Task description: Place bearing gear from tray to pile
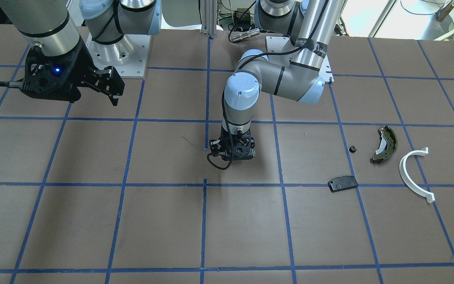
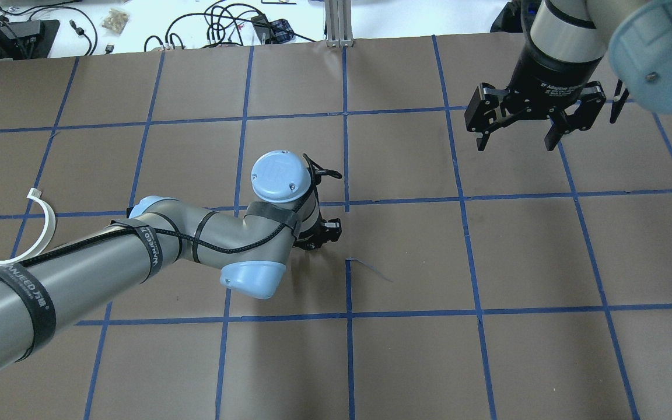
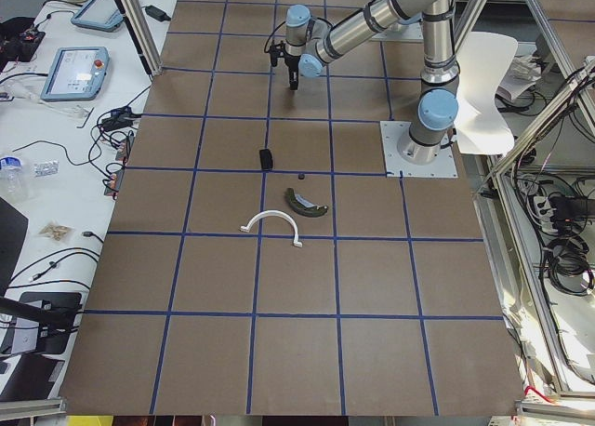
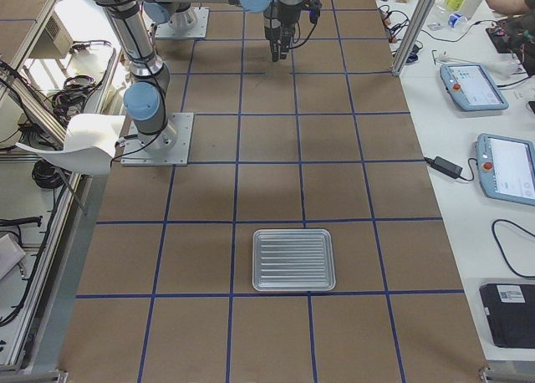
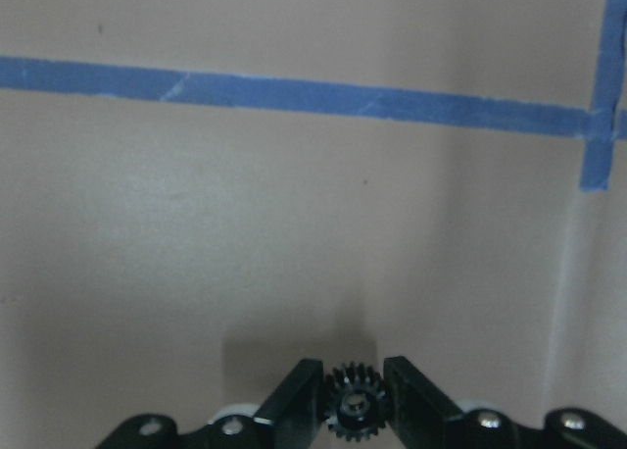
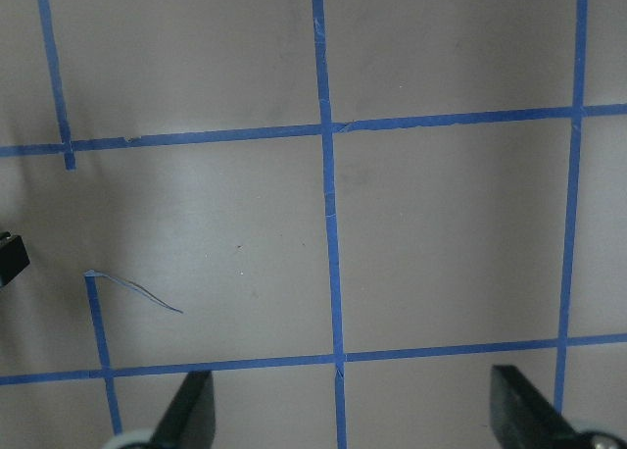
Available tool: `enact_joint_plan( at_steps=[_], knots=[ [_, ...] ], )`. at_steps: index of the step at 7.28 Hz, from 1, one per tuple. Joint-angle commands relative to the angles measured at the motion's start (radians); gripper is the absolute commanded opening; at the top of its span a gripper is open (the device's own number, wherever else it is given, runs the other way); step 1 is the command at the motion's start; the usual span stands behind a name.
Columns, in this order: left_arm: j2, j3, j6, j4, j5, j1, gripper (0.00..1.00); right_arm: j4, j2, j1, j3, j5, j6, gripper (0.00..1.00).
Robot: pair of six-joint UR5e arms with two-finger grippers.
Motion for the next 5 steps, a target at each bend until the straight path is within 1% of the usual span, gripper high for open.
enact_joint_plan(
  at_steps=[1, 3, 4, 5],
  knots=[
    [0.053, 0.0, 0.089, -0.1, 0.008, 0.11, 0.0, 0.001, 0.0, 0.003, 0.001, 0.001, 0.003, 1.0],
    [0.11, -0.012, 0.3, -0.234, 0.043, 0.288, 0.0, -0.002, 0.0, 0.002, 0.0, 0.001, 0.001, 1.0],
    [0.14, -0.063, 0.42, -0.248, 0.044, 0.384, 0.0, 0.0, -0.002, 0.003, 0.0, 0.003, 0.001, 1.0],
    [0.174, -0.136, 0.546, -0.235, 0.043, 0.475, 0.0, 0.0, -0.003, 0.003, 0.0, 0.003, 0.001, 1.0]
  ],
)
